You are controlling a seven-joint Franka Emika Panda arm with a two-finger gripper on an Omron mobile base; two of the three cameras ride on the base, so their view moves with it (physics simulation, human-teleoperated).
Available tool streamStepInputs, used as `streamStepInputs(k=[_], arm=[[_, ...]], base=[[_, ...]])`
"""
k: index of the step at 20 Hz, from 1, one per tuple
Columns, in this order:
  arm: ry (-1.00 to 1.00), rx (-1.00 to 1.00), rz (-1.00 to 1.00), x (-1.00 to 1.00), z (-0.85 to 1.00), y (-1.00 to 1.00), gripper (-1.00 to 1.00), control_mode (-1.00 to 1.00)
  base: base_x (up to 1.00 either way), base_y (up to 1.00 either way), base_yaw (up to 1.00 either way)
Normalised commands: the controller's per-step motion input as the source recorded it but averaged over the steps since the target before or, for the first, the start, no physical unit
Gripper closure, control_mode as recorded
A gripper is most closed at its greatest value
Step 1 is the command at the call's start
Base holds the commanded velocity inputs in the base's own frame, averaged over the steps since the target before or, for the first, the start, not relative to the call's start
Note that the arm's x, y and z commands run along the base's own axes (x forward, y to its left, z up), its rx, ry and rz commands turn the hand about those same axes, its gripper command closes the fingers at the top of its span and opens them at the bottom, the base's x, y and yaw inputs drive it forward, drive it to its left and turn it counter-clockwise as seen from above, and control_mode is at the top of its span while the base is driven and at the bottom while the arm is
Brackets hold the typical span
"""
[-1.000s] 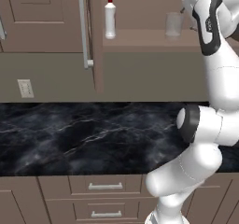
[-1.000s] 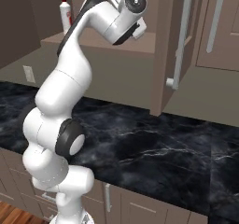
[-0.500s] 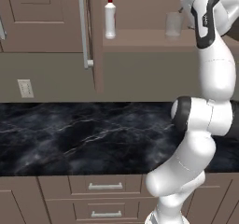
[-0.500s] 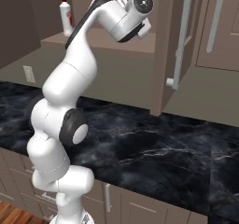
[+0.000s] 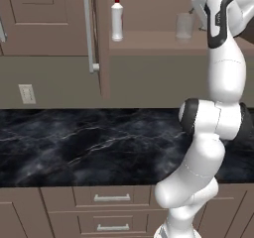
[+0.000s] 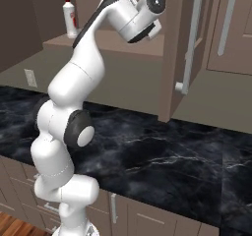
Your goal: There is a bowl on the dining counter. Grab a lemon wedge from the fridge and place it in the bowl. Then get the liquor bottle and glass cup from the cabinet and place them next to the bowl.
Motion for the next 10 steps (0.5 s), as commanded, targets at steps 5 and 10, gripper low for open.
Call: streamStepInputs(k=[5,10], arm=[[0.0,0.0,0.03,0.0,-0.07,0.0,-1.0,-1.0],[0.0,0.0,0.03,-0.01,-0.08,0.0,-1.0,-1.0]], base=[[0.0,0.0,0.0],[0.0,0.0,0.0]])
